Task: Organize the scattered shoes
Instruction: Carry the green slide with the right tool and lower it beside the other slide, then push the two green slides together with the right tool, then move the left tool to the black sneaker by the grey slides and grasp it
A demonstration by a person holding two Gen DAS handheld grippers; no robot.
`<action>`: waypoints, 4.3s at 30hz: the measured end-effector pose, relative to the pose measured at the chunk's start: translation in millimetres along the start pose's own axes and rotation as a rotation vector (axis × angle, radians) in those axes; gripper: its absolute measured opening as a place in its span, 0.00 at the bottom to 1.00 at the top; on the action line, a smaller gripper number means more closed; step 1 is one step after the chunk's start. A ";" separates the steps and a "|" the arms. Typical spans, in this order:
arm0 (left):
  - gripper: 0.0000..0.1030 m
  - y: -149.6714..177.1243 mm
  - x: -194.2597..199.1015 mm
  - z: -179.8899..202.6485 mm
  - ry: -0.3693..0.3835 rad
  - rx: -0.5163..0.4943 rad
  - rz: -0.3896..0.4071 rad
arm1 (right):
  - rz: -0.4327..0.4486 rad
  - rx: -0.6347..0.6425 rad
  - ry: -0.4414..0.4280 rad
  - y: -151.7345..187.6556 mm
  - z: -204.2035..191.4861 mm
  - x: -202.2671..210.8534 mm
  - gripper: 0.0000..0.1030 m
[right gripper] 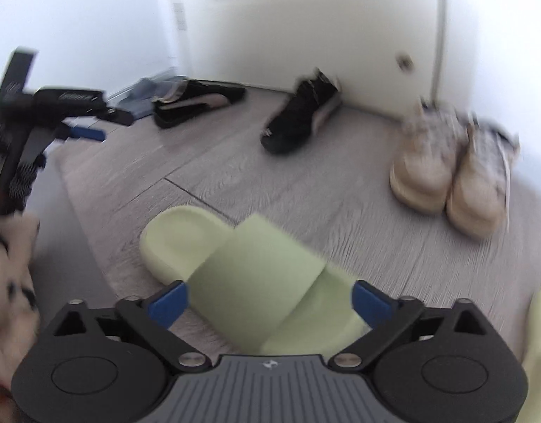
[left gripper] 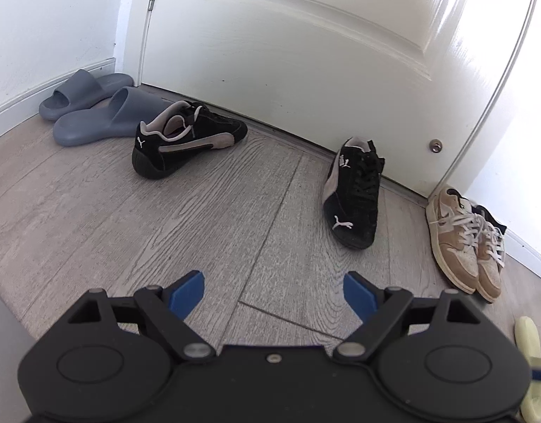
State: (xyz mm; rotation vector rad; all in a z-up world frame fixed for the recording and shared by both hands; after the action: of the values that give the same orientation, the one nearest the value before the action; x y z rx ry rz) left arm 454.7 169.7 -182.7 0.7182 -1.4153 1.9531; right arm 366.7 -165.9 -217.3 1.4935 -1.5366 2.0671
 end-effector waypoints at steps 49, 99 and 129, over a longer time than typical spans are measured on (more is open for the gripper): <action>0.84 22.8 -20.2 33.3 0.028 -0.061 -0.097 | 0.070 -0.506 0.778 62.8 136.9 61.6 1.00; 0.84 25.4 -24.1 43.5 0.002 -0.087 -0.100 | 0.035 -0.007 0.540 10.8 5.7 -43.3 0.99; 0.68 -184.7 -185.5 -165.0 -0.457 0.123 -0.086 | 0.104 -0.153 0.435 -60.6 1.9 -70.8 0.99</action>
State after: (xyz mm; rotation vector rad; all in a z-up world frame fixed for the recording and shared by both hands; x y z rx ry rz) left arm 703.4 341.4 -249.1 1.3258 -1.4957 1.8952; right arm 440.3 -111.4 -234.1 0.8535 -1.5731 2.0919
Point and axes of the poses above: each gripper's, at about its wrist camera, not at the fingertips, and x roughly against the way its jaws point, z to its right, y to its underside, the point moved 7 cm from there along -x, roughly the way its jaws point, and after that the axes turned 7 degrees about -z, right-handed, at the moved point
